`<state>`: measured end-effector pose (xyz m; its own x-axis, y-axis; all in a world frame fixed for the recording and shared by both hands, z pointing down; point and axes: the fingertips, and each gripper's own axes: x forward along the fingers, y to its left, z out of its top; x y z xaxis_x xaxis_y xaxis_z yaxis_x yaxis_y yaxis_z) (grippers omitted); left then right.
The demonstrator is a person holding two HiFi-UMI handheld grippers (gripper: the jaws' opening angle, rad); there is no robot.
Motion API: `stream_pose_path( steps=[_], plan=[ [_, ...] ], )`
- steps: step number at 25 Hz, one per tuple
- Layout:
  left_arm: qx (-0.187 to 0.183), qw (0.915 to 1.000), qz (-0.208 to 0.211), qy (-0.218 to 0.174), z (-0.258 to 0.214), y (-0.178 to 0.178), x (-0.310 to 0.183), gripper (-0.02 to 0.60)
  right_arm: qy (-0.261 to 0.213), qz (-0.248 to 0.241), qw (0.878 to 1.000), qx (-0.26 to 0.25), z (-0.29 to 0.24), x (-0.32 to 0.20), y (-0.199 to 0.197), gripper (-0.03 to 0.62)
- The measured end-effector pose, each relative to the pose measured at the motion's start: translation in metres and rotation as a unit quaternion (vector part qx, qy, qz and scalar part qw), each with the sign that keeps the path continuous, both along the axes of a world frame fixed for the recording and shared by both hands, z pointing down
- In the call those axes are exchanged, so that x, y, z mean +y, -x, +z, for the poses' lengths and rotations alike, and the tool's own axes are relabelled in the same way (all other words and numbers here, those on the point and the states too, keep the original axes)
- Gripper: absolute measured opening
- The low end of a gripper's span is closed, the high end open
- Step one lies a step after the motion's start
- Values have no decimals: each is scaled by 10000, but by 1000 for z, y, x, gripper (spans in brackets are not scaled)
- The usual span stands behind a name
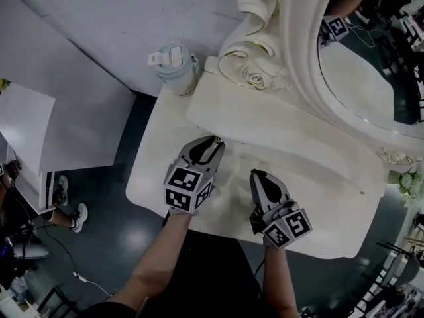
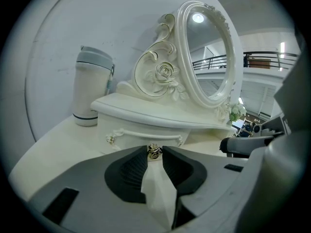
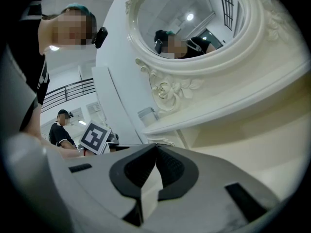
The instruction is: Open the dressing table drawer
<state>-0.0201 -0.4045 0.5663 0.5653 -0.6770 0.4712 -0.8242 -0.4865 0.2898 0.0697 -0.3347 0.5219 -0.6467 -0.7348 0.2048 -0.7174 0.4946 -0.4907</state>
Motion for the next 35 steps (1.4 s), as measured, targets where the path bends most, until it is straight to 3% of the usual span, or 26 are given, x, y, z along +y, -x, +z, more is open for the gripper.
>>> stream_pose_path(
  steps=[35],
  plan=[
    [106,9993,18,362,2,9,35,110,-46,160,9999,-3,-10,34,-4,6]
  ],
)
